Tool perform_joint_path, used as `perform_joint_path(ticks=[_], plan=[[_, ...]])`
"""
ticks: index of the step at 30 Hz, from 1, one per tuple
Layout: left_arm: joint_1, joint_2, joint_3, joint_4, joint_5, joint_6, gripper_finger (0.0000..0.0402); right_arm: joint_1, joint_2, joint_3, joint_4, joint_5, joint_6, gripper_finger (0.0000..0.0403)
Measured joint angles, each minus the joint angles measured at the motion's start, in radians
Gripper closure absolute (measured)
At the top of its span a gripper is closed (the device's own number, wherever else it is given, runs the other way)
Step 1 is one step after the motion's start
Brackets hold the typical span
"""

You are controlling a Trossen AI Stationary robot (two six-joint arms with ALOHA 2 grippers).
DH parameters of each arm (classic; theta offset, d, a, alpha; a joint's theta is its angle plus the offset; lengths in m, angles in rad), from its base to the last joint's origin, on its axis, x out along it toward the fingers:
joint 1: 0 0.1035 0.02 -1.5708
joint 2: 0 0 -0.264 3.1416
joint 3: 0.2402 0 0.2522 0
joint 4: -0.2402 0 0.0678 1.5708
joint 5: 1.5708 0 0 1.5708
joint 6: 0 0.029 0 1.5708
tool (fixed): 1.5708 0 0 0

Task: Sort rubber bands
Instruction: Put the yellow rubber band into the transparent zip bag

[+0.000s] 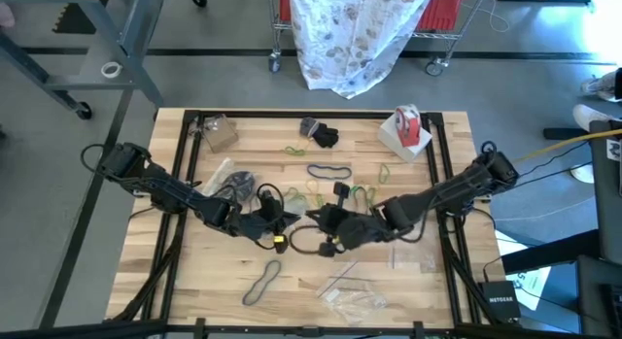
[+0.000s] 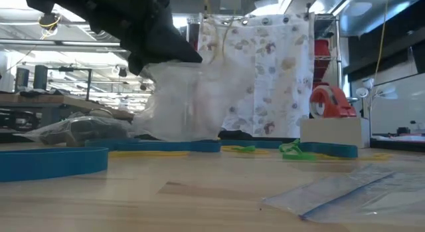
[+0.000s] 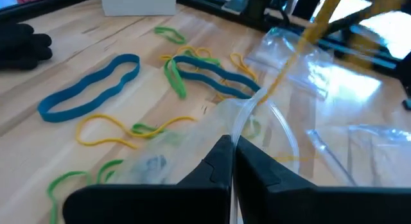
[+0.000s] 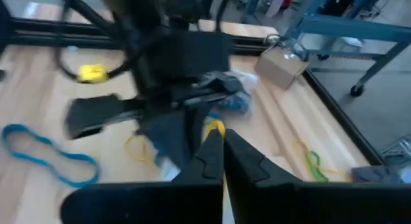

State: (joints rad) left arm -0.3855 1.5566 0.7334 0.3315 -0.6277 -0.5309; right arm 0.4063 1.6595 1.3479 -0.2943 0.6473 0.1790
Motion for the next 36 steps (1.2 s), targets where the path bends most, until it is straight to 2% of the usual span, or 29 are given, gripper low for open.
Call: perform_joint_path(ticks=[5, 13, 26, 32, 36], plan=[[0.000, 0.000, 0.000, 0.001, 0.000, -0.041, 0.0401, -0.037, 0.014, 0.000, -0.001, -0.019, -0.005, 0.0402], [0.026, 0.000, 0.000, 0.007, 0.000, -0.122, 0.0401, -0.010, 0.014, -0.001, 0.002, -0.038, -0.005, 0.0402], [0.018, 0.000, 0.000, 0.055, 0.004, -0.120, 0.0401, -0.007, 0.107, -0.001, -0.044, -0.039, 0.006, 0.0397], [0.019, 0.000, 0.000, 0.052, 0.004, -0.116, 0.0401, -0.007, 0.093, -0.001, -0.072, -0.061, 0.030, 0.0322], [0.019, 0.000, 0.000, 0.051, 0.004, -0.098, 0.0401, -0.006, 0.048, 0.051, -0.269, -0.119, 0.101, 0.0273]])
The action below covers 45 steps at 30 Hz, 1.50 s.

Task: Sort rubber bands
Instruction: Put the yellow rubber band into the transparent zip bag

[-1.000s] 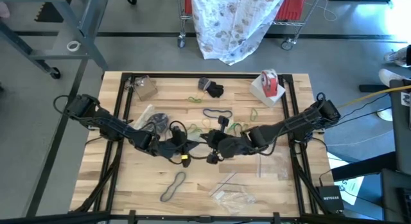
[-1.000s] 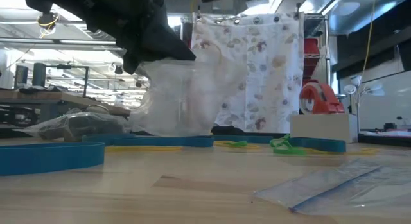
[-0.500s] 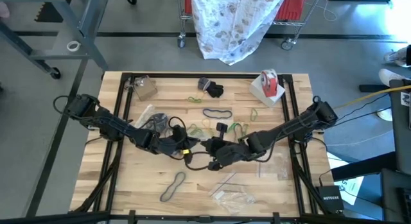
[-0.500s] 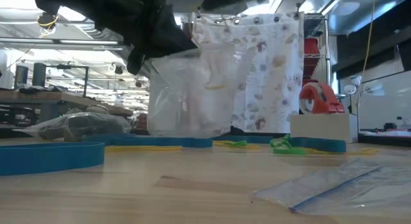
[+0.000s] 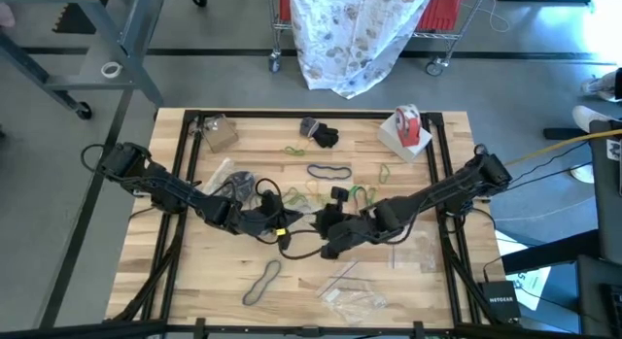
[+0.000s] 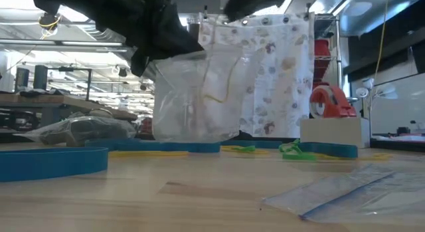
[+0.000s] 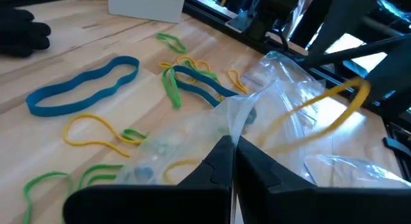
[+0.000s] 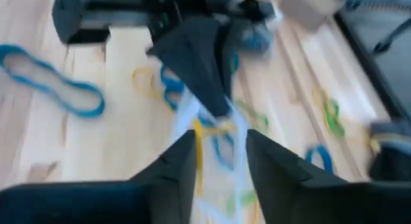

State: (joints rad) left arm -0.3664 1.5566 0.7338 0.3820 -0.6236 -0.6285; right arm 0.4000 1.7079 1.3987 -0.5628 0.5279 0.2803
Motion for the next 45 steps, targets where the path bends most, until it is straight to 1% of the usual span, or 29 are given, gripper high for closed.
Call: perform_joint_path(ticks=[3, 6, 12, 16, 18, 20, 22, 26, 30, 33, 35, 39, 45], plan=[[0.000, 0.000, 0.000, -0.006, 0.000, 0.006, 0.0401, 0.003, -0.036, 0.016, -0.145, -0.024, 0.066, 0.0256], [0.001, 0.000, 0.000, -0.006, 0.000, 0.016, 0.0401, 0.021, -0.055, 0.014, -0.283, -0.024, 0.135, 0.0252], [0.001, 0.000, 0.000, -0.005, 0.000, 0.028, 0.0401, 0.068, -0.062, 0.014, -0.373, -0.022, 0.216, 0.0251], [0.000, 0.000, 0.000, -0.004, 0.006, 0.027, 0.0401, 0.108, -0.062, 0.012, -0.521, 0.028, 0.320, 0.0251], [0.000, 0.000, 0.000, 0.007, 0.035, 0.021, 0.0401, 0.122, -0.066, -0.021, -0.575, 0.037, 0.386, 0.0251], [0.002, 0.000, 0.000, 0.020, 0.082, 0.020, 0.0401, 0.134, -0.084, -0.087, -0.594, 0.011, 0.444, 0.0251], [0.002, 0.000, 0.000, 0.029, 0.105, 0.026, 0.0401, 0.138, -0.114, -0.168, -0.571, -0.040, 0.491, 0.0251], [0.002, 0.000, 0.000, 0.022, 0.106, 0.025, 0.0401, 0.137, -0.175, -0.355, -0.468, -0.147, 0.552, 0.0251], [0.002, 0.000, 0.000, 0.022, 0.107, 0.026, 0.0401, 0.136, -0.229, -0.530, -0.297, -0.242, 0.536, 0.0251], [0.002, 0.000, 0.000, 0.023, 0.107, 0.026, 0.0401, 0.136, -0.236, -0.627, -0.159, -0.282, 0.493, 0.0251], [0.002, 0.000, 0.000, 0.021, 0.107, 0.026, 0.0401, 0.131, -0.235, -0.677, -0.085, -0.302, 0.470, 0.0251], [0.002, 0.000, 0.000, 0.021, 0.106, 0.026, 0.0401, 0.101, -0.227, -0.745, 0.041, -0.304, 0.434, 0.0251], [0.002, 0.000, 0.000, 0.021, 0.106, 0.033, 0.0401, 0.039, -0.229, -0.759, 0.075, -0.313, 0.349, 0.0251]])
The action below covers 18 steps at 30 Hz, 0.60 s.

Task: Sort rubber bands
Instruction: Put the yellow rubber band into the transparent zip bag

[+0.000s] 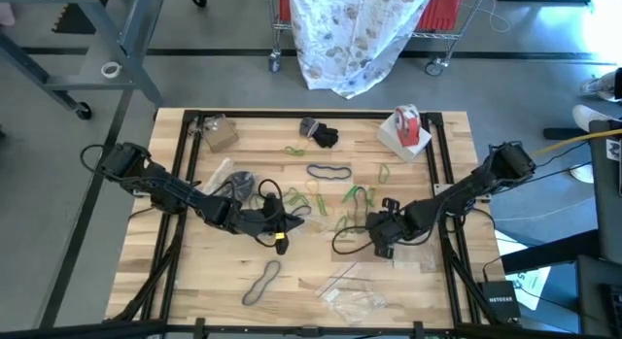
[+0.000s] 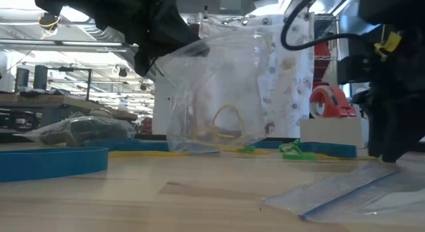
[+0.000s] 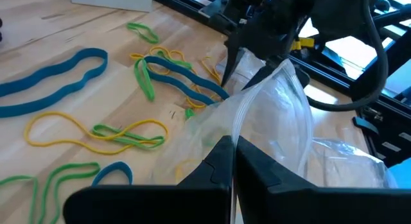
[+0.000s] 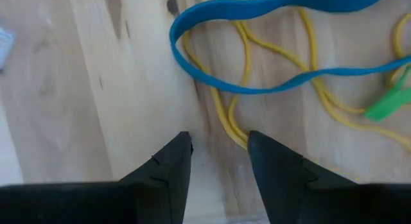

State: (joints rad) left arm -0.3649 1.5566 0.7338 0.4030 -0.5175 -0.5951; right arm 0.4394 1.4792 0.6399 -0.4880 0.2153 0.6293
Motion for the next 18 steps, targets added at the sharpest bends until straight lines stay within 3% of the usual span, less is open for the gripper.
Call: perform_joint_path(ticks=[7, 18], plan=[[0.000, 0.000, 0.000, -0.003, 0.000, 0.003, 0.0401, -0.071, 0.000, 0.001, 0.005, -0.065, -0.072, 0.0251], [-0.001, 0.000, 0.000, -0.003, 0.000, 0.024, 0.0401, -0.082, 0.003, 0.004, 0.027, -0.019, -0.132, 0.0251]])
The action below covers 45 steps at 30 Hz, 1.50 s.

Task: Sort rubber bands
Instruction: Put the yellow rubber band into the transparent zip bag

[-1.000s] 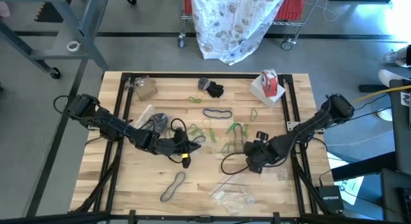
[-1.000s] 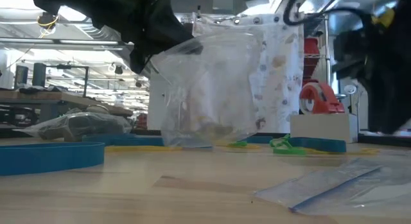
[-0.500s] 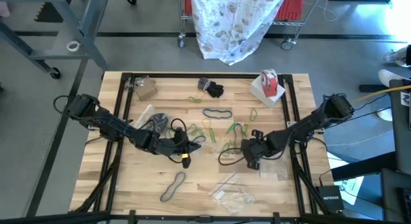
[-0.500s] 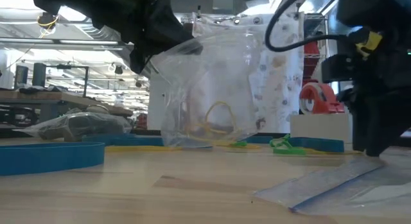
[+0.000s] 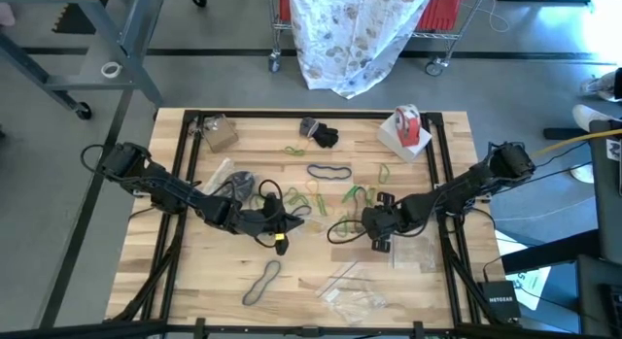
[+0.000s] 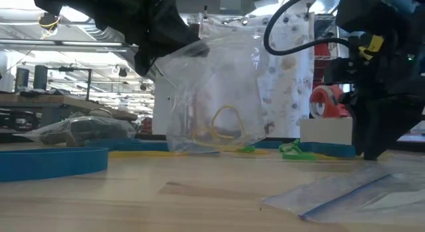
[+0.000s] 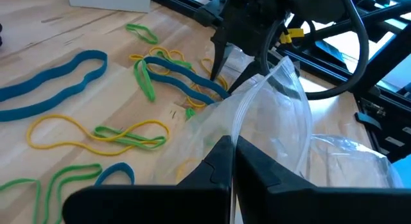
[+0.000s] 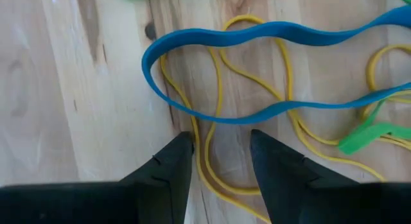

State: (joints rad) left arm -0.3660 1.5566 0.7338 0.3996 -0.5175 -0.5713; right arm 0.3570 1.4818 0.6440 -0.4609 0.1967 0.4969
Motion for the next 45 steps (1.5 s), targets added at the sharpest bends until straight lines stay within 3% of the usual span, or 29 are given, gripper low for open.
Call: perform_joint_path(ticks=[7, 13, 15, 21, 26, 31, 37, 45], plan=[[-0.005, 0.000, 0.000, 0.000, 0.000, 0.000, 0.0401, 0.000, 0.033, -0.008, 0.015, -0.063, 0.023, 0.0265], [-0.008, 0.000, 0.000, 0.001, 0.000, 0.009, 0.0401, 0.001, 0.052, -0.010, 0.030, -0.107, 0.047, 0.0373], [-0.008, 0.000, 0.000, 0.001, 0.000, 0.006, 0.0401, 0.001, 0.053, -0.010, 0.035, -0.127, 0.048, 0.0393], [-0.008, 0.000, 0.000, 0.001, 0.000, 0.005, 0.0401, -0.001, 0.053, 0.004, 0.035, -0.197, 0.082, 0.0399], [-0.009, 0.000, 0.000, 0.000, 0.000, 0.006, 0.0401, 0.005, 0.046, 0.069, 0.027, -0.359, 0.057, 0.0402], [-0.009, 0.000, 0.000, 0.001, 0.000, 0.012, 0.0401, 0.005, 0.040, 0.156, 0.034, -0.431, 0.045, 0.0402], [-0.008, 0.000, 0.000, 0.001, 0.000, 0.014, 0.0401, 0.025, 0.040, 0.287, 0.045, -0.439, -0.019, 0.0403], [-0.008, 0.000, 0.000, 0.001, 0.000, 0.014, 0.0401, 0.022, 0.037, 0.478, 0.048, -0.308, -0.168, 0.0403]])
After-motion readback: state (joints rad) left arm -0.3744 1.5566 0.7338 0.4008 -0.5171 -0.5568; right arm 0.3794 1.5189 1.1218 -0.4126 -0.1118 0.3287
